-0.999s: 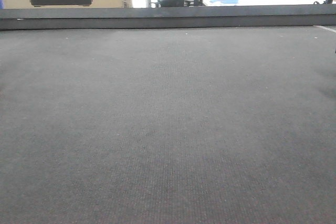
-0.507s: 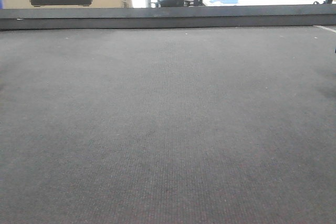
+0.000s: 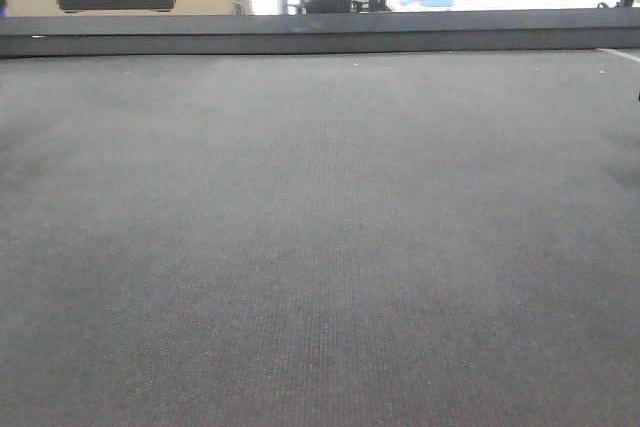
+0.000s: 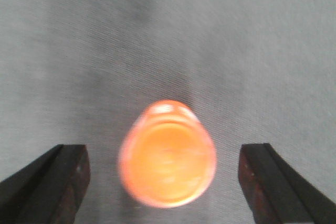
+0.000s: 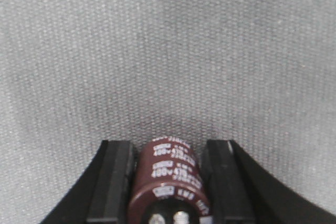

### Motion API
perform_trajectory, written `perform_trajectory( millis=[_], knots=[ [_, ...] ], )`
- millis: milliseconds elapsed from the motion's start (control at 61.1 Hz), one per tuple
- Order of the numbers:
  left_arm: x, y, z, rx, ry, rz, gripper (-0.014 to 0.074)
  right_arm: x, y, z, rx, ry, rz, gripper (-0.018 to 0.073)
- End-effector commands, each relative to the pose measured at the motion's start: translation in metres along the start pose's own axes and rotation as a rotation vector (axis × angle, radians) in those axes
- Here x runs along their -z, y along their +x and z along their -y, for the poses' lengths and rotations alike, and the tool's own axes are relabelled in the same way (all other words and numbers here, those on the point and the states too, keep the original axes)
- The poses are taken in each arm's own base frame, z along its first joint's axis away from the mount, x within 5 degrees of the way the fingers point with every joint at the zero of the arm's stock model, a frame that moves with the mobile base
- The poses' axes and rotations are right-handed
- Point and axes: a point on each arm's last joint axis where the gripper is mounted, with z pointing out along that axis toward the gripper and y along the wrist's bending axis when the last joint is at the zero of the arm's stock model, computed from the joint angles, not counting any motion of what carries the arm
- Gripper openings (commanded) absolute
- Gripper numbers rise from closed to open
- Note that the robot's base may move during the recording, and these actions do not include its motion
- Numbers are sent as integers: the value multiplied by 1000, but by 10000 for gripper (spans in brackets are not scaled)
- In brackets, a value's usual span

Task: Place cylindrical capacitor in blue bin on shelf
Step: 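Lift both held cylinders off the carpeted table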

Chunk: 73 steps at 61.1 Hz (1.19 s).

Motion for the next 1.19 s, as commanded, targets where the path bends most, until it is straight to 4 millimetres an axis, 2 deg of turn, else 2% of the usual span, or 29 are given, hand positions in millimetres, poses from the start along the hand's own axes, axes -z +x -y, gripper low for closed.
perform_trajectory(
  millis=[0,278,557,622,720,917,1015,1097,1179],
  knots=[
    [-5,-1,6,-3,11,-12,477,3,-2,1,-7,-8,18,-162],
    [-31,-1,-2,46,-16,-79,477,3,-1,1,-7,-11,2,-162],
    [-33,-3,-2,42,-21,-62,452,3,-1,1,-8,-12,3,-162],
    [-33,-3,-2,42,-21,-57,400,3,-1,1,-8,-12,3,-162],
    [-33,-3,-2,42,-21,-60,277,3,-1,1,-9,-14,4,-162],
    [-32,0,-2,42,-22,-93,-106,3,-1,0,-10,-16,6,-162],
    [-28,1,-3,43,-22,-94,-111,12,-2,-1,-16,-24,43,-162],
    [-17,0,-3,47,-17,-60,-111,29,-3,-4,-17,-27,116,-162],
    [2,-1,-2,58,-3,3,-111,53,-1,-7,-9,-25,195,-162]
  ],
)
